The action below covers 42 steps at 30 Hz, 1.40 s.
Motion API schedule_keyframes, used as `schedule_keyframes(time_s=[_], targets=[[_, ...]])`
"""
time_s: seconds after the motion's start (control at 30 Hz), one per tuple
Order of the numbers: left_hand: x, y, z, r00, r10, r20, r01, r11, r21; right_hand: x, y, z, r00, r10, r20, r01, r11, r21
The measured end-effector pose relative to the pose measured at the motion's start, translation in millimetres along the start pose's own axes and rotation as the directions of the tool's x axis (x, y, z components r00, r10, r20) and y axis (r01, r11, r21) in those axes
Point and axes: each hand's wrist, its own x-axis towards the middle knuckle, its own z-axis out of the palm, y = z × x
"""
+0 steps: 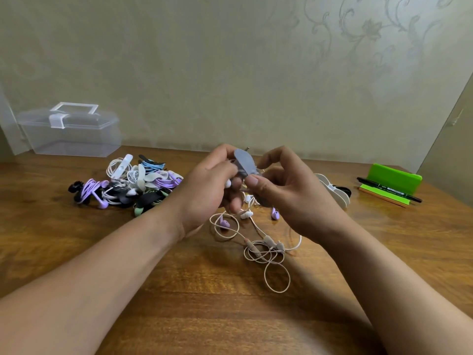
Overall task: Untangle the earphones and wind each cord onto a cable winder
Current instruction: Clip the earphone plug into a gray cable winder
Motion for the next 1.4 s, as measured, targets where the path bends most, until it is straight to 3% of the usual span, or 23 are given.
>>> schedule_keyframes(time_s=[0.23, 0.33, 0.53, 0.77, 0.93, 1.13, 1.27, 1.4], targets=[[-2.5, -3.4, -1.1, 0.993, -0.034, 0.109, 0.02, 0.991, 0.131, -1.4, 4.9, -1.2, 0.999, -0.054, -0.009, 0.051, 0.98, -0.19], [-2.9, -4.5, -1.4, 0.993, -0.036, 0.11, 0.018, 0.986, 0.166, -2.4, 0.8, -2.7, 0.998, -0.049, 0.025, 0.053, 0.985, -0.162], [-5.2, -1.5, 1.8, 0.988, -0.024, 0.152, 0.004, 0.992, 0.127, 1.7, 5.9, -4.9, 0.998, -0.048, -0.043, 0.05, 0.998, 0.034], [-6.2, -2.8, 4.7, 0.993, -0.003, 0.12, -0.033, 0.954, 0.298, 2.8, 3.8, 7.9, 0.972, -0.057, -0.23, 0.048, 0.998, -0.044], [-3.4, -6.6, 4.8, 0.996, 0.02, 0.088, -0.047, 0.945, 0.325, 2.8, 5.2, 9.5, 0.969, 0.012, -0.246, -0.043, 0.992, -0.119], [6.4, -18.0, -0.6, 1.0, 0.025, -0.005, -0.024, 0.985, 0.168, 6.0, 4.5, 5.7, 0.943, 0.123, -0.308, -0.123, 0.992, 0.021], [10.5, -22.3, -2.8, 0.998, 0.005, -0.07, -0.001, 0.998, 0.064, 7.5, 0.2, -1.7, 0.925, 0.21, -0.315, -0.124, 0.954, 0.274], [11.4, -26.8, 1.1, 0.997, -0.017, -0.075, 0.022, 0.998, 0.065, 8.5, -5.7, -2.3, 0.944, 0.248, -0.216, -0.102, 0.845, 0.525]])
